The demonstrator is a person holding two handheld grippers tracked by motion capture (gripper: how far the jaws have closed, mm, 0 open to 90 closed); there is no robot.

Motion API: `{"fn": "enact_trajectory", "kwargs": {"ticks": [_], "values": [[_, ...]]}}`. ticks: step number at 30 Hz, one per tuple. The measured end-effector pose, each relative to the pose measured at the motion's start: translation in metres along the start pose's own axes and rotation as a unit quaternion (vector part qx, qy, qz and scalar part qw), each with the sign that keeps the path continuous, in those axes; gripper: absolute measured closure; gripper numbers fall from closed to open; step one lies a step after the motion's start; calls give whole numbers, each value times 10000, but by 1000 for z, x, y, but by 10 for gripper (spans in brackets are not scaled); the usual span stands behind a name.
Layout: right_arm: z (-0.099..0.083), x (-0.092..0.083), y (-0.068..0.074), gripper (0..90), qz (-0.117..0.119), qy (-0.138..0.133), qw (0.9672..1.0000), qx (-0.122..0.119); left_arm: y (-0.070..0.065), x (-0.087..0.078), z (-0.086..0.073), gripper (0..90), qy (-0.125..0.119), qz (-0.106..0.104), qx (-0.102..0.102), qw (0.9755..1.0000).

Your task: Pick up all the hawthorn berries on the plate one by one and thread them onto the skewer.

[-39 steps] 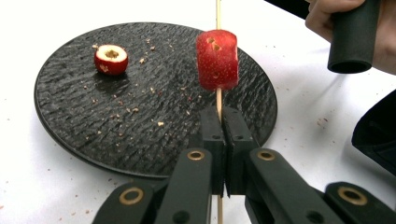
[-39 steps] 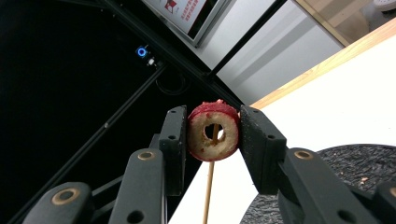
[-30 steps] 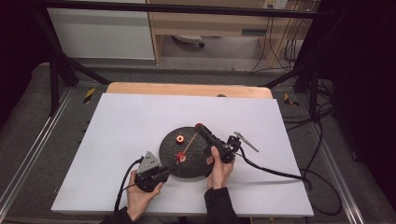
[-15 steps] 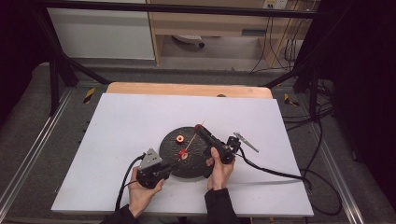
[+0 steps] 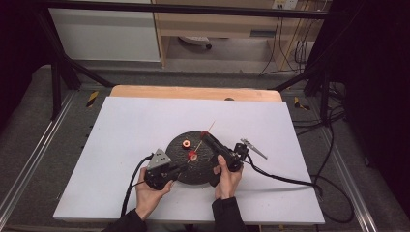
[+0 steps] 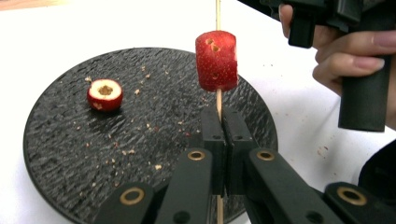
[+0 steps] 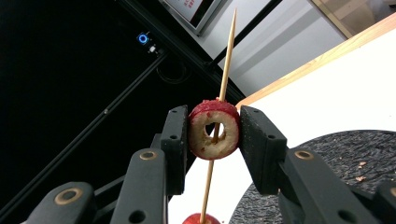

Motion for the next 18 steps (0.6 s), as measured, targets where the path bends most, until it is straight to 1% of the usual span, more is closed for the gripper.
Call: {"fn": "enact_trajectory", "kwargs": {"ticks": [8,14,18], "values": [[-4,-1,-1,639,-44,59,10000,-17,1,5,7,889,24,-16,-16,10000],[-7,-1,-1,639,-55,91,9999,-32,2,8,11,889,41,-61,-21,10000],[-9,-1,-1,638,-44,115,9999,-55,1,10,13,889,45,-52,-11,10000]]}}
Point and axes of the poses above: each handheld gripper's, and its own axes: x roughly forward along the jaws, z roughly out of its top, y roughly to its left, the point moved 7 cm from there along x, roughly forward along the jaws, and after that the axes turned 2 degrees about y, right-handed, at the moved point
